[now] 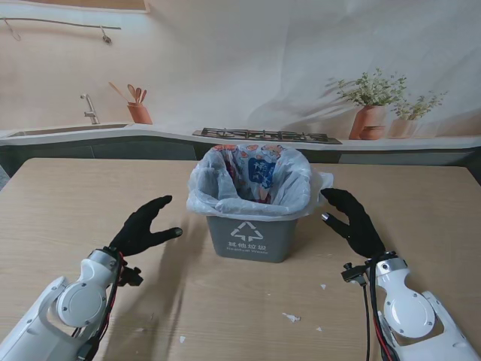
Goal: Fit the garbage bag over the bin
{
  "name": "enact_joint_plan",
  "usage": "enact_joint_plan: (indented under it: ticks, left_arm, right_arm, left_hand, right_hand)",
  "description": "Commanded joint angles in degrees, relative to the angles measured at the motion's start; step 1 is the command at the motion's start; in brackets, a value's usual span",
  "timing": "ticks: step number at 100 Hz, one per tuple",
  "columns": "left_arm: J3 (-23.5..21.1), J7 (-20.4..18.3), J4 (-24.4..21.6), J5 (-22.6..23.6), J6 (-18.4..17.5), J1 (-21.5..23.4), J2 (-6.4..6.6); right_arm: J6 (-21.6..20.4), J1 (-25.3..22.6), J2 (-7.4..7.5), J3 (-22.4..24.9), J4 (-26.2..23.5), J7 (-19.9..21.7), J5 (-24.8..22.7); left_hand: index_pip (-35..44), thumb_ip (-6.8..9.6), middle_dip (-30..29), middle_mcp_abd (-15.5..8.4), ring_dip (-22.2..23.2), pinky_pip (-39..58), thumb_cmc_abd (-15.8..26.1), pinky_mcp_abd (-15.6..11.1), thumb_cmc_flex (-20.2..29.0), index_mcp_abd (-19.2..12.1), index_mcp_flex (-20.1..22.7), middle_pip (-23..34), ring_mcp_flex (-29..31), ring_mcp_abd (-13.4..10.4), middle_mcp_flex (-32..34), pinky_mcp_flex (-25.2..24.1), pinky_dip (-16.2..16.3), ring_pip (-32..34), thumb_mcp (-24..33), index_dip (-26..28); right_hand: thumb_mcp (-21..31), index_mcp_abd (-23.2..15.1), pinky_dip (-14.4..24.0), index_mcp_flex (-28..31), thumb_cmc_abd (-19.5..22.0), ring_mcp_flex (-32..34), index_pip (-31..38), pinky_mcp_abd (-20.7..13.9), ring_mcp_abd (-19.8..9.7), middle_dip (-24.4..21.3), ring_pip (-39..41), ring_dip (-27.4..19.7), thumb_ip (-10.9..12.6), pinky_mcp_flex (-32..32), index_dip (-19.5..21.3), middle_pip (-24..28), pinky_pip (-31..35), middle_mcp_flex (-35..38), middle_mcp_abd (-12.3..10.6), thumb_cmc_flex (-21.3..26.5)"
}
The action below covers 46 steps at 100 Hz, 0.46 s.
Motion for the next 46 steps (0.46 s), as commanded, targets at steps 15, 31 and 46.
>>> enact_joint_plan:
  ticks: [15, 31, 46]
  left_arm:
    - [-0.01, 0.29, 0.00, 0.12, -0.25, 0.31, -0.39]
    - [0.04, 0.11, 0.03, 0.09, -0.21, 0.28, -0.34]
    - [0.17, 0.07, -0.03, -0.20, -0.01, 0.26, -0.38]
  right_arm:
    - [-0.61, -0.12, 0.04, -0.12, 1.01, 2.10, -0.18]
    - [-0.91, 0.04, 0.36, -0.17, 1.54, 2.83, -1.54]
    - [-0.23, -0.25, 0.14, -0.29, 1.01, 1.98, -1.63]
  left_hand:
    - [-0.22, 0.57, -0.23, 0.75, 0.53, -0.64, 0.19, -1.25, -1.93, 0.76, 0.70, -0.63, -0.53, -0.22, 0.14, -0.29, -0.56, -0.88, -0.32, 0.38]
    - [-0.21, 0.55, -0.12, 0.75, 0.60, -0.68, 0.35, -1.18, -1.92, 0.73, 0.82, -0.44, -0.50, -0.14, 0.14, -0.32, -0.51, -0.76, -0.48, 0.38]
    - [-0.27, 0.56, -0.12, 0.76, 0.58, -0.77, 0.46, -1.11, -1.75, 0.69, 0.79, -0.45, -0.57, -0.10, 0.07, -0.40, -0.52, -0.77, -0.60, 0.36]
  right_hand:
    - [-0.95, -0.47, 0.57, -2.94, -3.85, -1.68, -0.17, -1.05, -2.41, -0.16, -0.89, -0.59, -0.53, -1.20, -1.08, 0.20, 0.25, -2.12, -1.93, -2.25]
    - [-1.59, -1.01, 0.81, -3.65, -4.32, -2.06, -0.02, -0.97, -2.46, -0.71, -0.92, -0.62, -0.51, -1.56, -1.16, -0.94, 0.42, -2.01, -2.09, -2.74]
    - [-1.62, -0.88, 1.00, -3.36, -4.30, -1.80, 0.23, -0.79, -2.42, -0.58, -0.70, -0.55, -0.40, -1.38, -1.17, -0.69, 0.66, -1.86, -2.05, -2.63]
